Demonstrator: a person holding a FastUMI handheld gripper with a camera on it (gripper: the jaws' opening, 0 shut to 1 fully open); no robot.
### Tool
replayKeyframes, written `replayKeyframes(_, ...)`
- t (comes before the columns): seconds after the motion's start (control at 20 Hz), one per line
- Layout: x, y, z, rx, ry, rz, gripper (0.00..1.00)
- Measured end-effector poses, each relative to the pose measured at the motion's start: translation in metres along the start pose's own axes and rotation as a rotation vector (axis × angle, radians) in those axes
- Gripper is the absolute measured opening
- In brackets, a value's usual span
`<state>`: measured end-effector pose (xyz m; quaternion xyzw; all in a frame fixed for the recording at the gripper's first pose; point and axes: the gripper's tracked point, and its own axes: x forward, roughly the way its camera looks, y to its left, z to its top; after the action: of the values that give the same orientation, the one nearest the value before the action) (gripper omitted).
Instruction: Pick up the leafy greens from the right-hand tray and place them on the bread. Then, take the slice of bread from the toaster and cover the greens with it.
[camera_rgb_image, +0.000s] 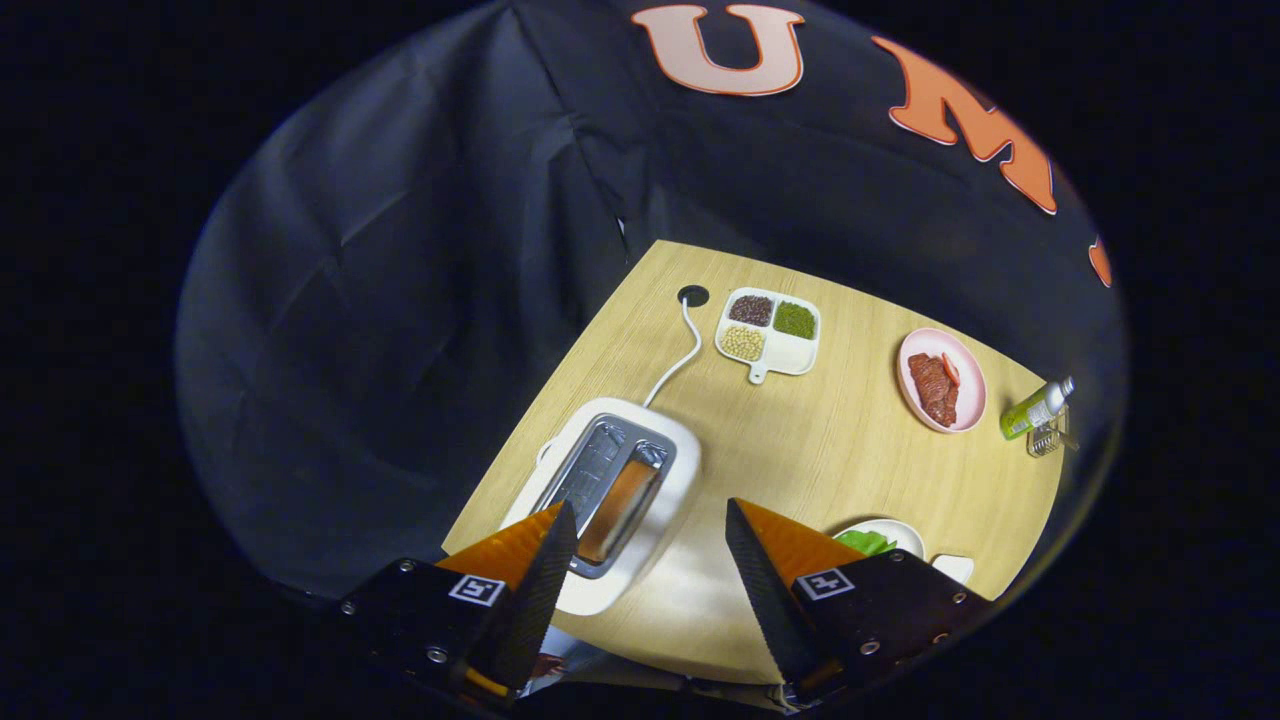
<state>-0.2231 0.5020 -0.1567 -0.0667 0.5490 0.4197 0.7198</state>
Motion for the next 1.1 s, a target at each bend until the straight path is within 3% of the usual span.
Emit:
replayKeyframes(0.3,0.035,0.009,-0.013,0.026,0.131,-0.079,0.81)
replayKeyframes(0.8,0.066,0.011,-0.025,0.038,0.228,-0.157,0.28)
replayKeyframes(0.95,0.063,0.013,-0.021,0.083,0.201,-0.122,0.14)
replayKeyframes(1.1,0.051,0.011,-0.018,0.13,0.187,-0.051,0.11)
